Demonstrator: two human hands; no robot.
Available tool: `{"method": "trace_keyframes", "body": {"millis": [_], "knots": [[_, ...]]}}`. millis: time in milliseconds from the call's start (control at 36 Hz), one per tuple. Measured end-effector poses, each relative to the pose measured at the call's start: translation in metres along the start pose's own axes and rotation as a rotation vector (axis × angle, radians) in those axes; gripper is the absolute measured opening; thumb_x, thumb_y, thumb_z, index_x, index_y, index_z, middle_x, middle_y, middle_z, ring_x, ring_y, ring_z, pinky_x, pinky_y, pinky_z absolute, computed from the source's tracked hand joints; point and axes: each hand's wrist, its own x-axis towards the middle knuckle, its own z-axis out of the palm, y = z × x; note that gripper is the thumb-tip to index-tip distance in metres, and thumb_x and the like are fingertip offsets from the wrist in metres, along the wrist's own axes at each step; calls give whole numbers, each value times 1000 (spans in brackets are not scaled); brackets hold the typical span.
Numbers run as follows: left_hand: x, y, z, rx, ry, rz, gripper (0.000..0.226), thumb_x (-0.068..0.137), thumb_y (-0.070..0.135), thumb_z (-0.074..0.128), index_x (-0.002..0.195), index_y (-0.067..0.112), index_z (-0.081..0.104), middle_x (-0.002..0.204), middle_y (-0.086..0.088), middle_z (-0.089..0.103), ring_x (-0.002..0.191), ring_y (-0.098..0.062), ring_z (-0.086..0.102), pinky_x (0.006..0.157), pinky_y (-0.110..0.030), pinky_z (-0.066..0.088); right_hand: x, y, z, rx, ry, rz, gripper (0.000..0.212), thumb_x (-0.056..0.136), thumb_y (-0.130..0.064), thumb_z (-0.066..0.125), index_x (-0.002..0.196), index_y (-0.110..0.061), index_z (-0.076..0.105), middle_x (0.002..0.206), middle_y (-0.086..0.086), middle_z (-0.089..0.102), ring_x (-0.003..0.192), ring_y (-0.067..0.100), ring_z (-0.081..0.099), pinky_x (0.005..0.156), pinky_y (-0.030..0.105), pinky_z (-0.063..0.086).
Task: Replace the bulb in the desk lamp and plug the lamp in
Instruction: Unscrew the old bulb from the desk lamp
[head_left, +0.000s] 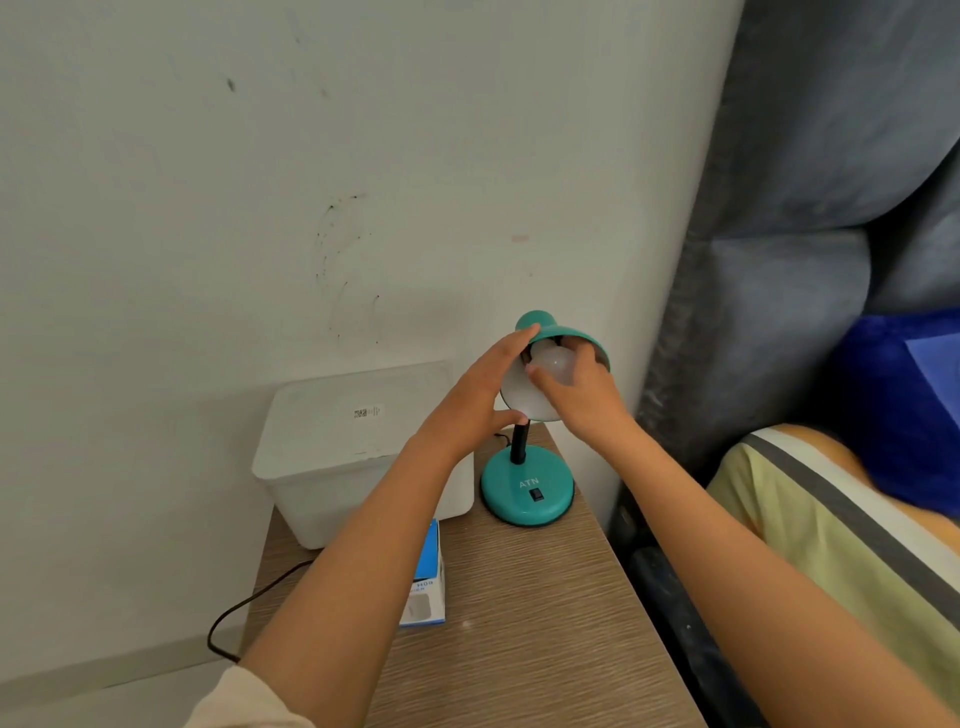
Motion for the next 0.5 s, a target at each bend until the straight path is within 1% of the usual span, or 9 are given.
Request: {"method": "trace_keyframes", "body": {"millis": [56, 111, 139, 222, 278, 333, 361, 444, 500], "knots": [[0, 0, 0, 2, 6, 8, 96, 74, 5, 76, 140, 40, 15, 150, 4, 28, 126, 4, 27, 105, -16, 26, 0, 0, 3, 35, -10, 9, 66, 87, -40, 57, 138, -10, 28, 134, 11, 44, 117, 26, 49, 96, 39, 47], [0, -1, 0, 7, 12, 12, 95, 74, 6, 76, 141, 38, 17, 150, 4, 29, 125, 7, 26, 103, -12, 24, 2, -2, 4, 125, -32, 99, 67, 88, -42, 55, 138, -8, 27, 131, 11, 45, 103, 24, 55, 89, 40, 54], [0, -1, 0, 13, 11, 11, 95, 73, 5, 76, 142, 36, 17, 150, 4, 29, 124, 7, 26, 102, -8, 23, 2, -3, 5, 120, -28, 93, 66, 88, -41, 55, 139, -8, 28, 133, 12, 45, 102, 23, 55, 87, 38, 54], [0, -3, 1, 28, 7, 12, 96, 73, 3, 76, 144, 30, 18, 151, 2, 28, 125, 6, 25, 98, 3, 19, 3, -1, 6, 57, 25, 43, 67, 86, -40, 58, 139, -10, 30, 136, 11, 43, 120, 25, 47, 97, 39, 48], [-1, -4, 0, 29, 9, 12, 96, 73, 4, 76, 144, 30, 18, 151, 2, 27, 124, 6, 25, 97, 5, 18, 3, -3, 5, 114, -4, 102, 71, 84, -45, 59, 138, -9, 31, 133, 9, 45, 120, 26, 47, 93, 42, 52], [0, -4, -1, 26, 6, 13, 95, 73, 4, 76, 144, 30, 19, 150, 3, 28, 123, 7, 26, 97, 4, 19, 6, -5, 4, 165, -29, 199, 68, 83, -45, 58, 136, -7, 36, 129, 10, 48, 116, 26, 50, 83, 39, 56], [0, -3, -2, 22, 1, 13, 95, 73, 3, 76, 144, 30, 19, 150, 3, 29, 123, 7, 26, 98, 2, 20, 7, -7, 2, 166, -45, 211, 67, 84, -44, 57, 135, -7, 38, 129, 10, 50, 113, 25, 51, 82, 38, 56], [1, -1, -2, 7, -14, 6, 96, 73, 2, 75, 144, 33, 17, 150, 3, 29, 123, 6, 27, 104, -12, 25, 5, -9, 2, 27, 15, 99, 62, 88, -39, 56, 136, -6, 36, 124, 7, 50, 106, 21, 50, 80, 29, 44], [1, -1, -2, 2, -16, 0, 97, 73, 2, 75, 143, 35, 16, 150, 3, 28, 123, 6, 26, 104, -15, 25, 5, -4, 5, 19, 42, 62, 67, 87, -40, 57, 138, -5, 32, 128, 9, 49, 115, 24, 50, 83, 28, 42]]}}
